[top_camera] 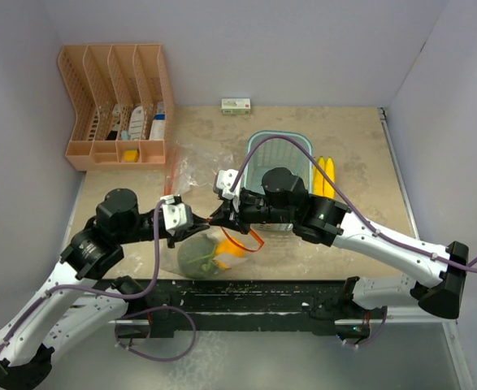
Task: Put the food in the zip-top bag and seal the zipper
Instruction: Zip the zipper food storage bag at the center of the board.
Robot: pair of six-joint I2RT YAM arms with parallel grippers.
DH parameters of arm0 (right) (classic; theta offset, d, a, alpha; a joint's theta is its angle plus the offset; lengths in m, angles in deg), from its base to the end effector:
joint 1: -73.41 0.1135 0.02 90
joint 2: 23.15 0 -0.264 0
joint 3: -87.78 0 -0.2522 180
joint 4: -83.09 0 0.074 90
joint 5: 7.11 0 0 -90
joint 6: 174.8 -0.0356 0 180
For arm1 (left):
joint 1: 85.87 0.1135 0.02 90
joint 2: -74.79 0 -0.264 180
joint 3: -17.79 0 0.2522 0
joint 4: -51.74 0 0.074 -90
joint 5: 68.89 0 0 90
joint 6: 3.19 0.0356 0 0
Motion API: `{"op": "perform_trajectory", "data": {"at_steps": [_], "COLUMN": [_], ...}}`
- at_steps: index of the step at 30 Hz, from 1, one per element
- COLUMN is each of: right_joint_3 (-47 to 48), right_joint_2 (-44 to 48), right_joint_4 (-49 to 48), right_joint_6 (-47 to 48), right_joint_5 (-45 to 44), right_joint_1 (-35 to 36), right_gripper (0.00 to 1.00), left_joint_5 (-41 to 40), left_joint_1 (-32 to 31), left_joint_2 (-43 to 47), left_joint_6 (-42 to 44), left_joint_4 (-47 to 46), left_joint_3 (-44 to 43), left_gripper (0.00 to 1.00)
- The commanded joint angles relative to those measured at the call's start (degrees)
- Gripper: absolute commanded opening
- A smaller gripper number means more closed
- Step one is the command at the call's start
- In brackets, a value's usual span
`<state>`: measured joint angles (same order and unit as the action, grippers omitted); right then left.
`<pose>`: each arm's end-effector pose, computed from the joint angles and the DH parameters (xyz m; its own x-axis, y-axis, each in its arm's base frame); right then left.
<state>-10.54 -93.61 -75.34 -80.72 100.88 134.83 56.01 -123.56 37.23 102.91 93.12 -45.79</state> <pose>0.1268 0.2557 0.3920 -0.0160 -0.1708 -0.9852 -0.9842 0.1765 -0.0146 0.0959 -0.0998 0.3577 0.0587 0.2420 -0.9685 0.9594 0.2546 0.1218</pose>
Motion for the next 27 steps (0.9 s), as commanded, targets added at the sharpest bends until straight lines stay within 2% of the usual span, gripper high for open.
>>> {"op": "perform_trajectory", "data": {"at_steps": [1,4,6,8,13,16,22,27], "right_joint_3": [2.92,3.09,3.18,3.25,3.18,3.03,2.83,2.83], "right_joint_2": [0.35,0.36,0.37,0.34,0.36,0.24,0.06,0.08], "right_joint_4": [-1.12,-0.96,-0.88,-0.79,-0.7,-0.61,-0.61,-0.68], "right_joint_6": [0.66,0.71,0.74,0.84,0.92,1.02,1.02,1.02], "right_joint_5": [2.15,2.05,2.04,2.03,2.53,2.92,3.22,3.44], "right_joint_1": [-0.03,0.01,-0.07,-0.09,-0.1,-0.1,-0.13,-0.17], "right_gripper": [0.0,0.0,0.0,0.0,0.0,0.0,0.0,0.0], "left_joint_5": [0.72,0.19,0.05,0.38,-0.06,-0.97,-0.85,0.63], "left_joint_1": [-0.1,-0.1,-0.1,-0.09,-0.09,-0.1,-0.09,-0.1], "left_joint_2": [-0.14,-0.51,-1.13,-1.8,-2.29,-1.16,-0.11,-1.95], "left_joint_6": [-0.95,-1.58,-1.94,-2.77,-3.1,-3.74,-3.9,-3.57], "left_joint_4": [-3.09,-2.96,-2.29,-1.99,-2.35,-4.57,-7.18,-7.55], "left_joint_3": [1.0,2.24,2.45,2.41,2.16,2.29,2.71,2.67], "left_gripper": [0.2,0.23,0.3,0.33,0.53,0.74,0.83,0.81]}}
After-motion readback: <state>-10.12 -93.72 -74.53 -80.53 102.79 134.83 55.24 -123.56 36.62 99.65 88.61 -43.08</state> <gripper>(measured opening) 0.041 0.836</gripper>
